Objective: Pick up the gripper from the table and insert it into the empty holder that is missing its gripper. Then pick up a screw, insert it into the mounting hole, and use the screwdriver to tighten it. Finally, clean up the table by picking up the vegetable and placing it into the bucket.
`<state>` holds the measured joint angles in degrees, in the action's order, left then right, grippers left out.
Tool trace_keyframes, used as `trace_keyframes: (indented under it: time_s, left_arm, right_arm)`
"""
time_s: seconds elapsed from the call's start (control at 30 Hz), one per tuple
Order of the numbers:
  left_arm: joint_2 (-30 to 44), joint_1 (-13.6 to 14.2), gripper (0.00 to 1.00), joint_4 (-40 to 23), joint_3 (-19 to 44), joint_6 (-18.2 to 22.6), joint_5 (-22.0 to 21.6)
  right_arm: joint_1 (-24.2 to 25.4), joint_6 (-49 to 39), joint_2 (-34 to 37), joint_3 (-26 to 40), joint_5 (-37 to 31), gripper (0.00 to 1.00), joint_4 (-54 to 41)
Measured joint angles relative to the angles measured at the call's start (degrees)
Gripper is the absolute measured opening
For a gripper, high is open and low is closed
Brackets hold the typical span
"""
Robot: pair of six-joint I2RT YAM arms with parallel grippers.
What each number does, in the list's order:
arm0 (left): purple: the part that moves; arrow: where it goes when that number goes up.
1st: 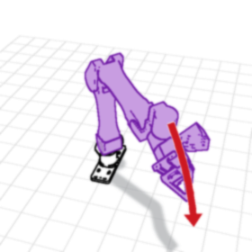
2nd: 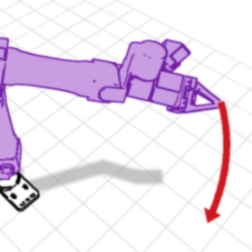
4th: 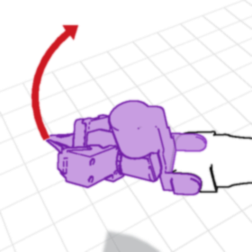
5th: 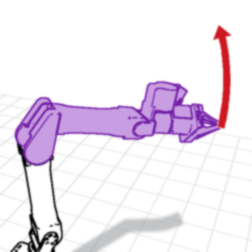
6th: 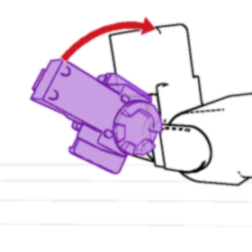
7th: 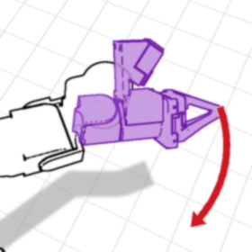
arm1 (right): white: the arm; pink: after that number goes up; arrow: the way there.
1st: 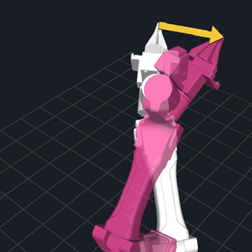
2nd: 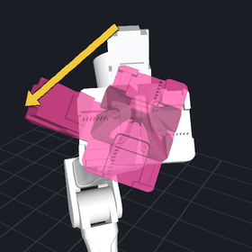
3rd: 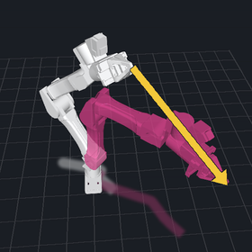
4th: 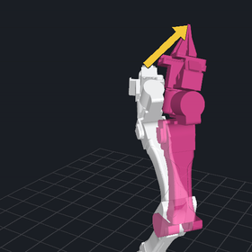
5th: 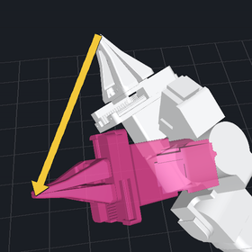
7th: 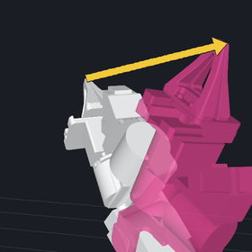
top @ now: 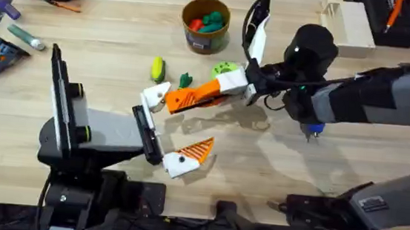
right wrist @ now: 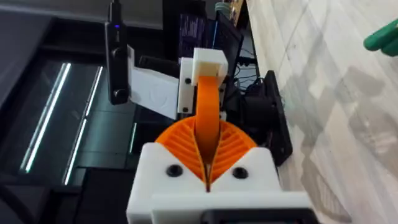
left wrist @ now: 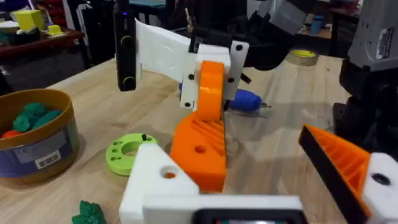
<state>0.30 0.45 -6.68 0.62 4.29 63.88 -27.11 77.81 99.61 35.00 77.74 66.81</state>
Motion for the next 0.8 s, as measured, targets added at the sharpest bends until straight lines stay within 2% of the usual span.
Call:
trace_keyframes:
  time_s: [0.8]
  left_arm:
    - [0.0,0.0,0.984,0.0,0.0,0.5,0.0]
  right_arm:
    - [-1.1,1.3,1.0,1.9,-1.4,0.008,-0.8]
